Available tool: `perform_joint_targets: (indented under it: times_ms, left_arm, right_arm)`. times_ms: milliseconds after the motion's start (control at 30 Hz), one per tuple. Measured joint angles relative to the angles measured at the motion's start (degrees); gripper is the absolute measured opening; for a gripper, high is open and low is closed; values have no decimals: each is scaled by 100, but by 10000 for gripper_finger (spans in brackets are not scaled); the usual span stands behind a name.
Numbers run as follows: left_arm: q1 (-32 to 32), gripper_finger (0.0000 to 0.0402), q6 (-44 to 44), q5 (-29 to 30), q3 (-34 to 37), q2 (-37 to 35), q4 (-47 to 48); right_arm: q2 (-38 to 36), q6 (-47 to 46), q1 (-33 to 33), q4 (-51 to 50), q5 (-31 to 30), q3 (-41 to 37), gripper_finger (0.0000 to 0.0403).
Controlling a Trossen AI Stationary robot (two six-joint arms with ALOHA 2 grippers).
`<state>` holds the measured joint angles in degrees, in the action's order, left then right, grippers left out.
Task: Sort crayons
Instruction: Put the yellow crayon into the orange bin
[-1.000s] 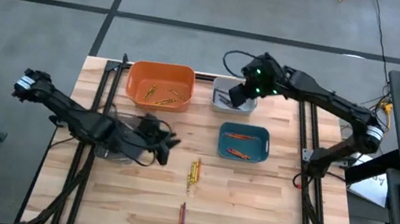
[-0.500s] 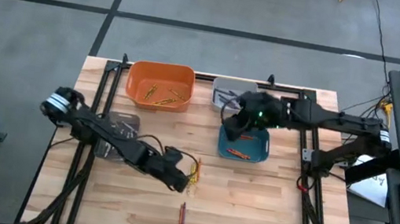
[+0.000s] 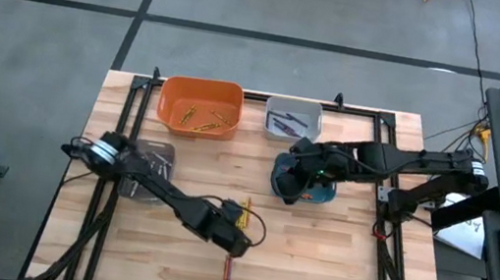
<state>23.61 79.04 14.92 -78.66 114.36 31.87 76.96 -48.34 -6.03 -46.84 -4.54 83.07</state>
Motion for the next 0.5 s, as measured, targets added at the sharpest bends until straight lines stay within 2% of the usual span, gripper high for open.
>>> perform_joint_targets:
  times_ms: [300, 500]
  left_arm:
    - [-1, 142, 30, -309, -1101, 863, 1108]
    - [25, 140, 101, -403, -1258, 1053, 1321]
  right_arm:
    - [-1, 397, -36, -54, -7, -2, 58]
    - [-1, 615, -36, -113, -7, -4, 58]
